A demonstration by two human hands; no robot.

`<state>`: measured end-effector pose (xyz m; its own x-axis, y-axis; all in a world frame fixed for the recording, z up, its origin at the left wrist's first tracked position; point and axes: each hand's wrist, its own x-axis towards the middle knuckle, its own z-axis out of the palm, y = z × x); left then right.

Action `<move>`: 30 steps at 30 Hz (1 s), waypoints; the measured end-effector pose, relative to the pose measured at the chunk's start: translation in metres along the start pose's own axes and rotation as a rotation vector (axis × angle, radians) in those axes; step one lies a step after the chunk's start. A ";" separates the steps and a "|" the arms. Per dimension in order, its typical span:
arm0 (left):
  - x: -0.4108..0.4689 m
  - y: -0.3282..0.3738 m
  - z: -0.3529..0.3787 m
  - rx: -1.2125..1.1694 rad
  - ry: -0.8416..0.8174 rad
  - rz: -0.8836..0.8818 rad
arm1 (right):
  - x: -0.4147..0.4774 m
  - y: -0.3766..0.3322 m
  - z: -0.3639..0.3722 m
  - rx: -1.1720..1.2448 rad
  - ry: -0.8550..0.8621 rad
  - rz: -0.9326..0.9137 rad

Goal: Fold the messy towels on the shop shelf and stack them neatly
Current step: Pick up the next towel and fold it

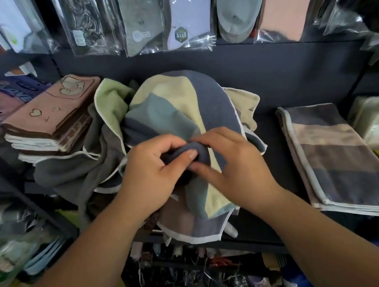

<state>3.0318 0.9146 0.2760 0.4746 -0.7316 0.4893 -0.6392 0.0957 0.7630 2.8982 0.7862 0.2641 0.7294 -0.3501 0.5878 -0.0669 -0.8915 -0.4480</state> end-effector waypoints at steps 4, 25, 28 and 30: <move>-0.008 -0.021 -0.011 0.022 -0.058 -0.002 | 0.010 0.006 -0.006 0.101 0.116 0.106; 0.077 -0.093 -0.041 0.434 0.142 0.011 | 0.025 0.065 -0.052 0.292 0.406 0.746; 0.090 -0.077 -0.056 0.338 0.026 -0.035 | 0.027 0.053 -0.043 0.167 0.313 0.475; 0.102 -0.069 -0.068 0.324 -0.100 -0.056 | 0.030 0.043 -0.034 0.027 0.214 0.245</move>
<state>3.1651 0.8791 0.3019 0.4633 -0.7937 0.3941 -0.7804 -0.1547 0.6058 2.8942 0.7280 0.2852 0.5336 -0.6085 0.5873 -0.2030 -0.7663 -0.6096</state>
